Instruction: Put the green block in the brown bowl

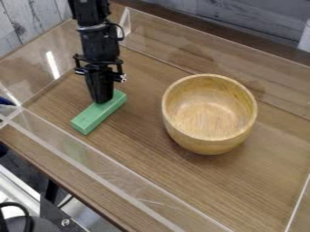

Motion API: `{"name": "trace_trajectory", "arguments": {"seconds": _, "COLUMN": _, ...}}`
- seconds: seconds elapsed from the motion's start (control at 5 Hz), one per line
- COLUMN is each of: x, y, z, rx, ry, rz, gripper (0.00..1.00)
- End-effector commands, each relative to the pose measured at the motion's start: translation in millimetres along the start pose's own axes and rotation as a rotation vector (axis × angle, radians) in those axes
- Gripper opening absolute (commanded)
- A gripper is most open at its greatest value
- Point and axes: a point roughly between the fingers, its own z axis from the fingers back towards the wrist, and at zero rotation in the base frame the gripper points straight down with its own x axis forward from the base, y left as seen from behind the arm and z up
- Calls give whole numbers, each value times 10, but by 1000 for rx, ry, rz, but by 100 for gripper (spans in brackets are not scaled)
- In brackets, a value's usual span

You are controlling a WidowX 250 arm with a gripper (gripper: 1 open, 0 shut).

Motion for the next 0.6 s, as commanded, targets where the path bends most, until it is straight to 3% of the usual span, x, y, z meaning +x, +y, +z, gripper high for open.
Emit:
{"name": "trace_trajectory", "arguments": {"seconds": 0.0, "x": 13, "y": 67, "z": 28, "rx": 44, "ry": 13, "rz": -12, "gripper": 0}}
{"name": "trace_trajectory", "arguments": {"seconds": 0.4, "x": -40, "y": 111, "z": 12, "rx": 57, "ry": 38, "rz": 91, "gripper": 0}}
